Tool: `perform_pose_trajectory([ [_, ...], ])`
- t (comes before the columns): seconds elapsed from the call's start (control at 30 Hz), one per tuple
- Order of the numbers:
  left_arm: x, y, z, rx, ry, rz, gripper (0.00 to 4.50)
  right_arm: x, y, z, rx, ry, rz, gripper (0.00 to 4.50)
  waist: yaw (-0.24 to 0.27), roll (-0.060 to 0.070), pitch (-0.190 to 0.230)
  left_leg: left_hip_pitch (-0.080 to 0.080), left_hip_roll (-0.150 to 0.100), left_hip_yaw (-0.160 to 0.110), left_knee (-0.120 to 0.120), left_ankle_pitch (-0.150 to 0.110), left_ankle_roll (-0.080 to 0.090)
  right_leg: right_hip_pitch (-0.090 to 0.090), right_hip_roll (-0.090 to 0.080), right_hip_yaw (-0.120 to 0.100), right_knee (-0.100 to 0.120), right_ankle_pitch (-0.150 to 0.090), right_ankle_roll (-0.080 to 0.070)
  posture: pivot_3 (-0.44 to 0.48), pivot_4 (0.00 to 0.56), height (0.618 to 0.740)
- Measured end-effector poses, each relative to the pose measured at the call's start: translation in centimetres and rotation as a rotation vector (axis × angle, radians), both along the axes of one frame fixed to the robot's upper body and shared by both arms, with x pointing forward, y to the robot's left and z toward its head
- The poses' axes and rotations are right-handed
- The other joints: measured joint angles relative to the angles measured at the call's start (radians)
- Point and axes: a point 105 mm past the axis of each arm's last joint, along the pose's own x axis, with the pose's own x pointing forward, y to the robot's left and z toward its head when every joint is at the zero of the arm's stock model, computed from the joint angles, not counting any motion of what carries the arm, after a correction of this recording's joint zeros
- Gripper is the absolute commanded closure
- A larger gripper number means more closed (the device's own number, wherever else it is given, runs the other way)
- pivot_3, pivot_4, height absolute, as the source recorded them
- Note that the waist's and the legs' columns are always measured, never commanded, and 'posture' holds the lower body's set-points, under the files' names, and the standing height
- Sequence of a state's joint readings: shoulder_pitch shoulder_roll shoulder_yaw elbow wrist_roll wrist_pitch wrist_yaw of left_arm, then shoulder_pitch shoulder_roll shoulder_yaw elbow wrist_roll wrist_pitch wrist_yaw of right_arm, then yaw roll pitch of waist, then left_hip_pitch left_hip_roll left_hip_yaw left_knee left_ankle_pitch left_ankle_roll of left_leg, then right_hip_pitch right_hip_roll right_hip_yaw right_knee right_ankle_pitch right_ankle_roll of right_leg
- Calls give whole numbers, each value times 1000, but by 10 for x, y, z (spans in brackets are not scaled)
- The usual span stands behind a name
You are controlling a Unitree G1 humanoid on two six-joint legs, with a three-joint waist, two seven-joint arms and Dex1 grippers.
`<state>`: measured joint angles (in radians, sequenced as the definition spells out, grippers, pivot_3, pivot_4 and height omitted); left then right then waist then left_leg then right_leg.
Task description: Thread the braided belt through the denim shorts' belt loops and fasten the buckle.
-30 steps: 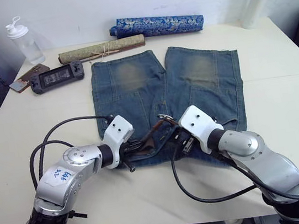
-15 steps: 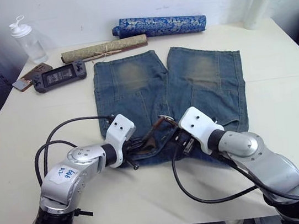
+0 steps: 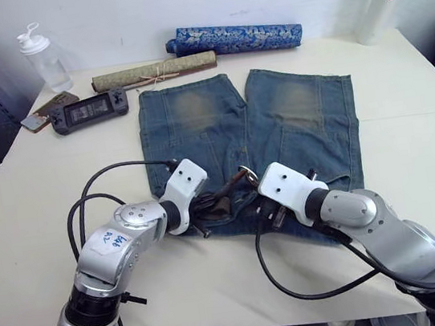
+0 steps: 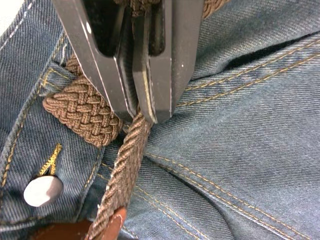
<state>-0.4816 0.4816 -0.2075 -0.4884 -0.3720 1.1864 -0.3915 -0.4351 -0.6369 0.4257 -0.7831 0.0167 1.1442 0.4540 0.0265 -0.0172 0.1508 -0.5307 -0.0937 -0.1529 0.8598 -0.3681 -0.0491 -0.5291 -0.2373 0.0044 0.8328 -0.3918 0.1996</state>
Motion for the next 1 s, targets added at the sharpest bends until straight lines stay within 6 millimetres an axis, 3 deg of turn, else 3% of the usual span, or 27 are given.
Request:
perform_pose_trajectory([
  [0.47,2,11,0,40,17,16,4500,1,0,5,-128,-134,84,4458,-2,0,0,2,1,1,-4,1,0,0,0,0,-1,0,0,0,150,637],
  [1.0,2,16,-4,6,39,72,4500,2,5,4,-77,-143,88,4458,-4,0,0,5,1,1,-5,1,0,1,0,0,-1,0,0,0,150,637],
])
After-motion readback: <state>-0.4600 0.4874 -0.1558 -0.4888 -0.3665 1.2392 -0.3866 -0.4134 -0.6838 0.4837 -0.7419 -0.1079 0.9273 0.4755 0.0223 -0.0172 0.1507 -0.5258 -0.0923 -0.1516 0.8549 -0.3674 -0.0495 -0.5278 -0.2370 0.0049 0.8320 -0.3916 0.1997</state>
